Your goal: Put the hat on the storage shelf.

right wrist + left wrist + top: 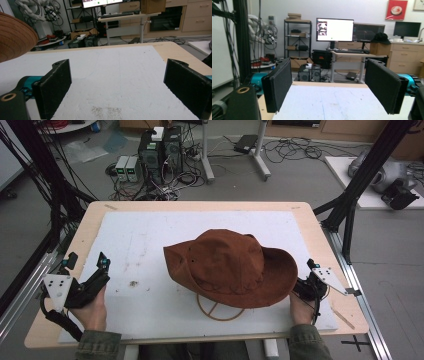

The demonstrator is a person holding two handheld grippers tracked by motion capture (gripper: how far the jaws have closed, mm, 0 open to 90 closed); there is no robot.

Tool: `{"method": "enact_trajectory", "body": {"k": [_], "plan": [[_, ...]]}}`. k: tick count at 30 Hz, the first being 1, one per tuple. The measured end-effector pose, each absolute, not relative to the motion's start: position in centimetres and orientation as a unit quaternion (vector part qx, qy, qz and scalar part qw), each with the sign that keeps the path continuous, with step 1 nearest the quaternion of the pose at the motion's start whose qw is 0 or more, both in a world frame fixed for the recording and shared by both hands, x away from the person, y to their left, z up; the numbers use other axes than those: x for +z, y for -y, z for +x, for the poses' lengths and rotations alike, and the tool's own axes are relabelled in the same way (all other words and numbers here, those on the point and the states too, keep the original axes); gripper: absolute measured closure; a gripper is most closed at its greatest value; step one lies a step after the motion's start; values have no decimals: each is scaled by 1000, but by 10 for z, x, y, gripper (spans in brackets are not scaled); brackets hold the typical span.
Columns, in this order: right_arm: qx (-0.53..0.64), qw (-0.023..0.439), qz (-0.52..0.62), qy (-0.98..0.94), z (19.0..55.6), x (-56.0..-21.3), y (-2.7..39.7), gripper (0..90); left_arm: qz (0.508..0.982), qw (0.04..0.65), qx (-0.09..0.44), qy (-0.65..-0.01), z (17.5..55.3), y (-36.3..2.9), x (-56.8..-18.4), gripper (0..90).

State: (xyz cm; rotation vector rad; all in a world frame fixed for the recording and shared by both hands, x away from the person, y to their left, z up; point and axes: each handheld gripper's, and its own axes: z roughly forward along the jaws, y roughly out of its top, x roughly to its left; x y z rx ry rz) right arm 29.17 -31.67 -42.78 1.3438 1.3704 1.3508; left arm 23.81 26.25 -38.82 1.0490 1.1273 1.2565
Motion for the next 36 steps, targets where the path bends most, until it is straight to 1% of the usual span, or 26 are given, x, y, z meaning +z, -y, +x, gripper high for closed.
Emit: {"method": "enact_trajectory", "body": {"k": [3, 12, 17, 36], "plan": [[531, 387, 528, -538, 292, -428, 317, 69, 458, 527, 535, -475, 239, -265, -400, 223], [531, 387, 527, -539, 292, -428, 317, 69, 454, 530, 515, -498, 241, -278, -420, 209], [531, 390, 527, -537, 291, -427, 317, 69, 461, 514, 510, -513, 245, -285, -431, 210], [528, 394, 524, -540, 290, -427, 318, 69, 466, 508, 500, -525, 243, -287, -437, 205]]}}
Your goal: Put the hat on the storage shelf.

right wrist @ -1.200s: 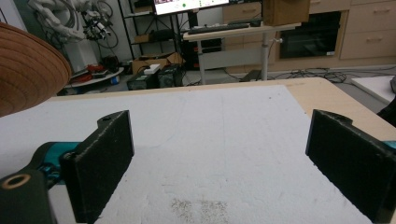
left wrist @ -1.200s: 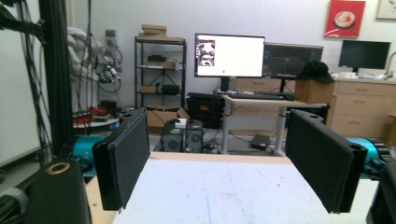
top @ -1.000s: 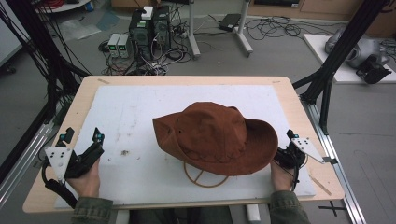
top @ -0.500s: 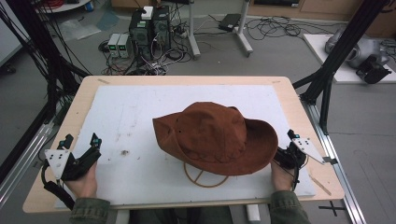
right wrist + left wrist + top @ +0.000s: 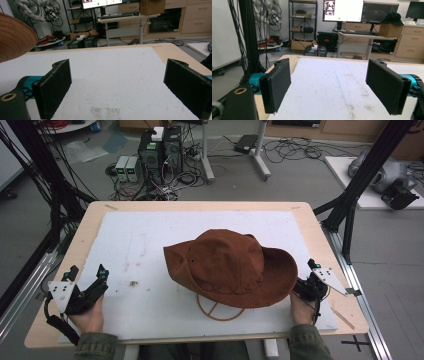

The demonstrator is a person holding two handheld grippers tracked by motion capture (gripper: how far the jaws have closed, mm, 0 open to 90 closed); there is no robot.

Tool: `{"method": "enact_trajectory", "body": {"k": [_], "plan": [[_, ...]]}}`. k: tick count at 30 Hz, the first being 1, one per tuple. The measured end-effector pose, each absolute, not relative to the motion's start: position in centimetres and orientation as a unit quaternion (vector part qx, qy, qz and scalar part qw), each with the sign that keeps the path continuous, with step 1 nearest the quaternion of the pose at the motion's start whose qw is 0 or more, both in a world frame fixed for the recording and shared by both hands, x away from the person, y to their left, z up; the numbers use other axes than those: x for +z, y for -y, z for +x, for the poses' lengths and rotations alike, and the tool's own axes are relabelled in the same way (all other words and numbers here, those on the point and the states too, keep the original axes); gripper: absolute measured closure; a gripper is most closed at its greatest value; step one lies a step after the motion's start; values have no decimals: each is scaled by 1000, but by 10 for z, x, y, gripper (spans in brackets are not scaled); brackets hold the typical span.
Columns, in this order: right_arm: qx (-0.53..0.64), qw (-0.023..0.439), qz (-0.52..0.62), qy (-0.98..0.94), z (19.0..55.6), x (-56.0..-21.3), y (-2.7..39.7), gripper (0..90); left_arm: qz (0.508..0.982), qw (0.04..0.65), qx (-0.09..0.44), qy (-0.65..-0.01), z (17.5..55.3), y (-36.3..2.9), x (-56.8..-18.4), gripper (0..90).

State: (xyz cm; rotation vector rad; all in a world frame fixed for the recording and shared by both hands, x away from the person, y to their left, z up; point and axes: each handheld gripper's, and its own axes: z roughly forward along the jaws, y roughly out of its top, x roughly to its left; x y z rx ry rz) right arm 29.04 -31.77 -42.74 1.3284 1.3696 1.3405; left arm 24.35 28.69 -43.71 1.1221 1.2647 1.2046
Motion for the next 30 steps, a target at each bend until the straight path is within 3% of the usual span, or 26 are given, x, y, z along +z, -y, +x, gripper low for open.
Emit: {"method": "enact_trajectory", "body": {"k": [30], "plan": [[532, 388, 530, -534, 287, -430, 322, 69, 474, 508, 481, -535, 242, -289, -438, 214]]}}
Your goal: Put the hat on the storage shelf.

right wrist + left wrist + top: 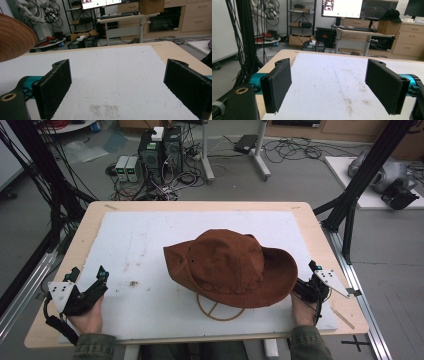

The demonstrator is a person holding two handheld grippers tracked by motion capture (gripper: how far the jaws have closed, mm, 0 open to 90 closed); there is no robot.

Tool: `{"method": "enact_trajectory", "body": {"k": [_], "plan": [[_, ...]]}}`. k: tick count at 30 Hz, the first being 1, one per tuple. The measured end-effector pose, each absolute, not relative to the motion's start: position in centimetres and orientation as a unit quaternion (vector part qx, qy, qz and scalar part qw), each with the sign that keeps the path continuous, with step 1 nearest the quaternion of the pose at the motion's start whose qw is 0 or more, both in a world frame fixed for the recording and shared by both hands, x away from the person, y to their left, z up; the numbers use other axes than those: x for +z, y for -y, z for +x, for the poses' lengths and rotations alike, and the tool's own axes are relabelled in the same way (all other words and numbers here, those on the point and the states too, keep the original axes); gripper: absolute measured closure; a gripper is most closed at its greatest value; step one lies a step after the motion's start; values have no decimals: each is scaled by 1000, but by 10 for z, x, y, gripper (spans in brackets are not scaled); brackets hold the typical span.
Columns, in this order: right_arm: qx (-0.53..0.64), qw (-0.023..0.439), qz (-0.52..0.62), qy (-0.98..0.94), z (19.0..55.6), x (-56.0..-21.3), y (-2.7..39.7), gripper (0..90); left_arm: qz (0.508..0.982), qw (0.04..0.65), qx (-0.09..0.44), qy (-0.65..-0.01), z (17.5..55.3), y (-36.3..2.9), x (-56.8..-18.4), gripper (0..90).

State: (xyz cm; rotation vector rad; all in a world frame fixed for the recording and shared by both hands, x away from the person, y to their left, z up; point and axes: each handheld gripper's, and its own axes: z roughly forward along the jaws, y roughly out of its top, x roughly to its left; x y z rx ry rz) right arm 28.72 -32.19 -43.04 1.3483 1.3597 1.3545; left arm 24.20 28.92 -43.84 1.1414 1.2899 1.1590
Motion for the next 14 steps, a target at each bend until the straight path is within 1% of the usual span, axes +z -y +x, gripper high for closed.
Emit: {"method": "enact_trajectory", "body": {"k": [14], "plan": [[530, 386, 532, -535, 288, -432, 324, 69, 467, 514, 471, -543, 244, -293, -440, 217]]}}
